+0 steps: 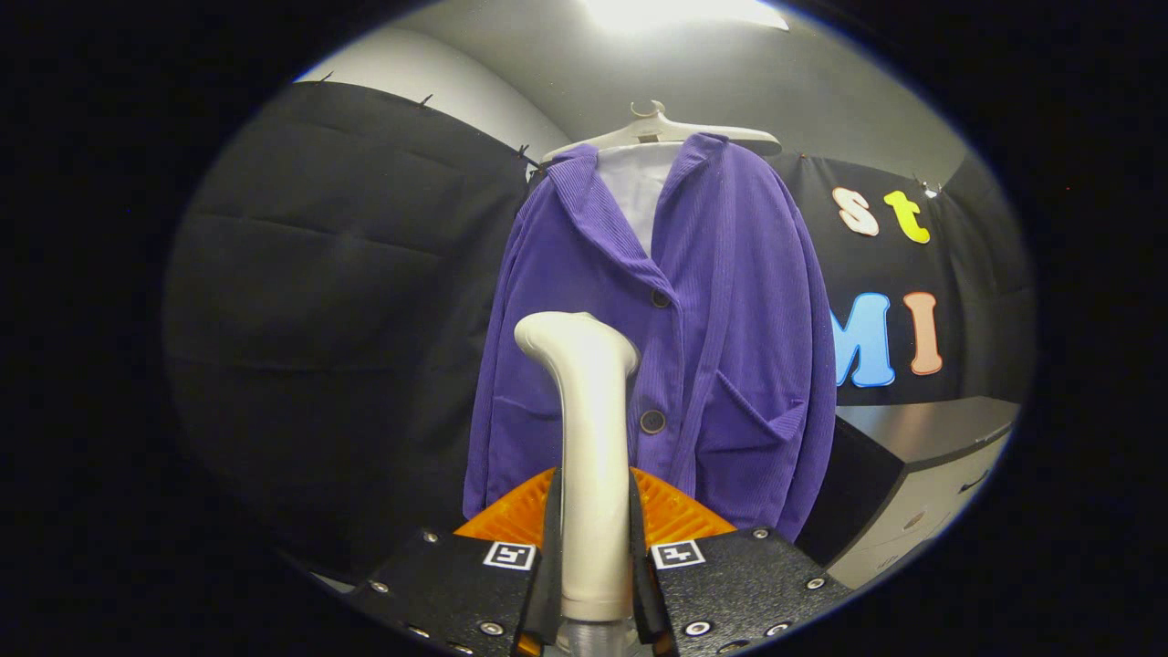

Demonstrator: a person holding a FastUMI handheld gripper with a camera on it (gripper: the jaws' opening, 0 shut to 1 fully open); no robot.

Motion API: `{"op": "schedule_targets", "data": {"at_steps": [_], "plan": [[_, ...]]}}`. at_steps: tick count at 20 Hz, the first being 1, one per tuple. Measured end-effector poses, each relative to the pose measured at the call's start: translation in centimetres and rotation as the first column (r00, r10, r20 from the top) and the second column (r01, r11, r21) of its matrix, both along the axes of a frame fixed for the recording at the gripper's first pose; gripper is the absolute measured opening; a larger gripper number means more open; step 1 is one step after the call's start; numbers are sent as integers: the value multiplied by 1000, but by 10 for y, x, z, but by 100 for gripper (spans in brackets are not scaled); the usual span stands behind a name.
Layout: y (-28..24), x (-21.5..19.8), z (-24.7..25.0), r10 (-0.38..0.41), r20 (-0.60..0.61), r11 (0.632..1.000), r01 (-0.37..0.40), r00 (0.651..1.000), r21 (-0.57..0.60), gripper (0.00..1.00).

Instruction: Iron the clothes twice with a garment steamer, once on the left side and once on the right side.

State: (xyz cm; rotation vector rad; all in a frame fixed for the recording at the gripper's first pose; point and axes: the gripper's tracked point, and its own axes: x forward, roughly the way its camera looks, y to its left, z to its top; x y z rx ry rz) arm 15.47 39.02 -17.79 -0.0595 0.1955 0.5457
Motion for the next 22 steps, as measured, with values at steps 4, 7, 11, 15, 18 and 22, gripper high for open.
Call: {"op": "schedule_targets", "data": {"at_steps": [4,7,11,15,18,22], "plan": [[-5,-11,-17,9,-21,1000,-9,1000,-19,32],[-8,-21,-34,17,-50,999,-19,999,-40,32],[-15,-33,-56,23,-83,998,-29,996,-62,32],[-20,-45,-80,23,-122,996,-33,992,-82,32],[-26,-56,-97,25,-153,994,-41,988,-104,32],[-39,-68,-121,6,-189,992,-30,982,-122,32]]}}
